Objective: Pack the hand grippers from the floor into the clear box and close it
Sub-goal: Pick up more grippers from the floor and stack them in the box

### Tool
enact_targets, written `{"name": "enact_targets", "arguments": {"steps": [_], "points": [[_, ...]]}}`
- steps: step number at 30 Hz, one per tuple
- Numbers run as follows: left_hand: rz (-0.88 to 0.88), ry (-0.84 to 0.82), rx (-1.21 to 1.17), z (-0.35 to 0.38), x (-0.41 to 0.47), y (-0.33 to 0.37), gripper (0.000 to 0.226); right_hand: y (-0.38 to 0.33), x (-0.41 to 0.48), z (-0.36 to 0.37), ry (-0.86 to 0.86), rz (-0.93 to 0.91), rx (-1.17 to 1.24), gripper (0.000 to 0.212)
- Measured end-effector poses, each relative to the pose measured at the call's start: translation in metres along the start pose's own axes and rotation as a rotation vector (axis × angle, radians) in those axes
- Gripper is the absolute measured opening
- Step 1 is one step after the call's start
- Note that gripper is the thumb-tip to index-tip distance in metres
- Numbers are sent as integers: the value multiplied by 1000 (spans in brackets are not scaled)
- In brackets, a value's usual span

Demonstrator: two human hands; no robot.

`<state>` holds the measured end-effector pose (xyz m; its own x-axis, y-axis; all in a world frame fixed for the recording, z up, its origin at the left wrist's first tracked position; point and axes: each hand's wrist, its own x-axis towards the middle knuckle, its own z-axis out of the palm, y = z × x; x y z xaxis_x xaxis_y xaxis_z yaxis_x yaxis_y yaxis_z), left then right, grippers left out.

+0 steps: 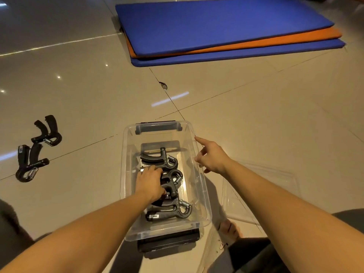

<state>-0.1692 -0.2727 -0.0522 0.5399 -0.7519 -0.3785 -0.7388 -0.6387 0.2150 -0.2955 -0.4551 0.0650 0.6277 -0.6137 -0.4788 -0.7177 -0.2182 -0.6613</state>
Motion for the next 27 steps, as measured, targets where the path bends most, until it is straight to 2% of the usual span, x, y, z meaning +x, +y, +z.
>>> {"name": "enact_targets", "arguments": {"steps": [4,19,27], "points": [[-39,6,-32,9,4,-1,73,2,0,-3,-24,-1,48,78],[-55,74,25,13,-1,-1,67,1,4,-7,-83,8,74,85],[-98,65,-120,17,4,-4,74,0,4,-8,-88,16,92,84]]}}
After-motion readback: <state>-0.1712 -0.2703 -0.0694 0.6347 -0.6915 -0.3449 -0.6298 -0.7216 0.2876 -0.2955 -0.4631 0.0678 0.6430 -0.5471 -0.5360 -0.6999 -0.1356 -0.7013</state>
